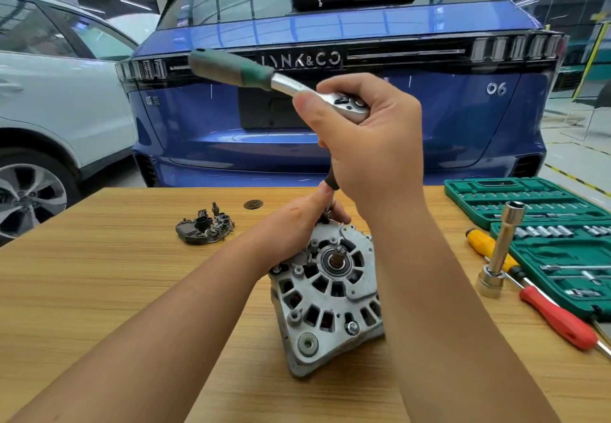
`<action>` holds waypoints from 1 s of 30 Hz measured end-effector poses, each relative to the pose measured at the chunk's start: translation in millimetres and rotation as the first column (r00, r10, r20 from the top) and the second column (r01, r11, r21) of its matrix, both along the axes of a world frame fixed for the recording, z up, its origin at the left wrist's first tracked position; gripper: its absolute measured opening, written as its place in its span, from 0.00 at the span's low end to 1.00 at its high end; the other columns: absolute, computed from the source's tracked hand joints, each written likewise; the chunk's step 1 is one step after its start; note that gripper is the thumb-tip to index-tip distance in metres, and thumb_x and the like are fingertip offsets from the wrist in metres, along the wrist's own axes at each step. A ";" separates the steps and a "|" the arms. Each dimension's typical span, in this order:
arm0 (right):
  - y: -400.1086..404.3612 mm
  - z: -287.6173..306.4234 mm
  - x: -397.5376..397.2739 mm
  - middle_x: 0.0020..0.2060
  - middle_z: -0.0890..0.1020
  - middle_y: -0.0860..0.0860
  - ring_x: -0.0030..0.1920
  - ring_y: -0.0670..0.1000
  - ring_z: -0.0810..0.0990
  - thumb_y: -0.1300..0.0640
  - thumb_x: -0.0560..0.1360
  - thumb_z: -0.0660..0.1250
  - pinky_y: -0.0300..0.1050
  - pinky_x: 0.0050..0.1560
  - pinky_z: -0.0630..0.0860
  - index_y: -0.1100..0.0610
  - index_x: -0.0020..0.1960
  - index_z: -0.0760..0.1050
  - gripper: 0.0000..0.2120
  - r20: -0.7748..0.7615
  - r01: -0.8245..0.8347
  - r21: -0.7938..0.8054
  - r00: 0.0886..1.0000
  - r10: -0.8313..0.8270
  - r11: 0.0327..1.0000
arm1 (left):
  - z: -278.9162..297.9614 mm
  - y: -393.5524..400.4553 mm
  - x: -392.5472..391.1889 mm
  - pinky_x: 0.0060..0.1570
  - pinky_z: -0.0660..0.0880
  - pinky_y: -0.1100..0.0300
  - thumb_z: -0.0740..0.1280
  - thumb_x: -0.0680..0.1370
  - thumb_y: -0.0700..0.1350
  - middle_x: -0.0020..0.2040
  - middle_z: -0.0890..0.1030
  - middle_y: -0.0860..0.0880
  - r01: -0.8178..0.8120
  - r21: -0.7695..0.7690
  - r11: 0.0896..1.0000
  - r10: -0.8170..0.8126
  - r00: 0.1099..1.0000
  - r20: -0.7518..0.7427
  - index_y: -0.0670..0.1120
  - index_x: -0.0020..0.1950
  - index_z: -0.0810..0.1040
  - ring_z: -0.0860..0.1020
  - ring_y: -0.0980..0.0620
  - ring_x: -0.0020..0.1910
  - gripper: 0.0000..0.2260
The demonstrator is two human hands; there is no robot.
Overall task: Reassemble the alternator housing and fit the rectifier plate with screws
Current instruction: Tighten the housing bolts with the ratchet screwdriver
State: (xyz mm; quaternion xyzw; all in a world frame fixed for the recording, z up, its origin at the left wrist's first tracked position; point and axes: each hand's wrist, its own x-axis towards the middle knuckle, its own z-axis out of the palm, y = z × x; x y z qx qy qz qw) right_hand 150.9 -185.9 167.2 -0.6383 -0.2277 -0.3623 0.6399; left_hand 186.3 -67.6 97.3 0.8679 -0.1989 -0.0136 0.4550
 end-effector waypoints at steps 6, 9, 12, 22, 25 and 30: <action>3.9 3.1 -2.3 0.26 0.78 0.45 0.29 0.47 0.75 0.56 0.73 0.77 0.43 0.33 0.73 0.54 0.43 0.82 0.04 -0.094 0.052 0.153 0.995 -0.038 0.987 | -2.5 2.8 0.1 0.46 0.71 0.76 0.56 0.86 0.59 0.52 0.82 0.69 0.040 -0.069 0.997 -0.041 0.999 -0.011 0.67 0.52 0.81 0.78 0.72 0.52 0.13; -2.7 8.0 -4.8 0.27 0.77 0.49 0.28 0.47 0.74 0.60 0.74 0.75 0.38 0.31 0.72 0.57 0.42 0.80 0.05 -0.230 -0.198 0.334 0.931 0.284 0.922 | -3.9 1.5 3.1 0.61 0.74 0.61 0.55 0.86 0.58 0.56 0.84 0.56 0.046 -0.021 0.999 -0.045 0.998 0.044 0.53 0.58 0.83 0.80 0.60 0.57 0.18; -17.8 13.8 -2.8 0.29 0.77 0.50 0.28 0.47 0.77 0.59 0.77 0.69 0.37 0.32 0.74 0.58 0.40 0.77 0.07 -0.246 -0.406 0.542 0.761 0.601 0.736 | -4.0 1.0 4.6 0.57 0.75 0.56 0.54 0.86 0.58 0.51 0.85 0.54 0.031 0.009 0.999 -0.031 0.997 0.065 0.51 0.52 0.83 0.81 0.58 0.52 0.20; -40.8 16.7 -2.1 0.49 0.81 0.56 0.38 0.52 0.81 0.57 0.68 0.67 0.45 0.45 0.77 0.59 0.50 0.73 0.12 -0.230 -0.582 0.642 0.476 0.849 0.500 | -4.6 2.6 6.1 0.53 0.75 0.58 0.52 0.86 0.59 0.47 0.83 0.57 0.040 0.027 0.999 -0.042 0.997 0.057 0.53 0.51 0.83 0.80 0.60 0.48 0.21; -33.4 14.3 -3.0 0.45 0.85 0.53 0.37 0.48 0.83 0.56 0.73 0.70 0.39 0.38 0.77 0.57 0.51 0.76 0.08 -0.330 -0.521 0.370 0.700 0.633 0.769 | -3.1 1.0 5.6 0.52 0.74 0.59 0.51 0.86 0.57 0.48 0.82 0.56 0.056 0.051 0.997 -0.060 0.995 0.081 0.52 0.52 0.82 0.79 0.59 0.49 0.21; -13.6 7.2 -5.5 0.38 0.84 0.45 0.41 0.44 0.83 0.54 0.73 0.77 0.44 0.46 0.79 0.52 0.51 0.81 0.09 -0.182 -0.235 -0.018 0.956 0.228 0.972 | -4.3 2.4 5.4 0.60 0.73 0.62 0.49 0.87 0.57 0.59 0.83 0.50 0.073 0.035 0.997 -0.075 0.996 0.054 0.49 0.60 0.81 0.79 0.56 0.57 0.23</action>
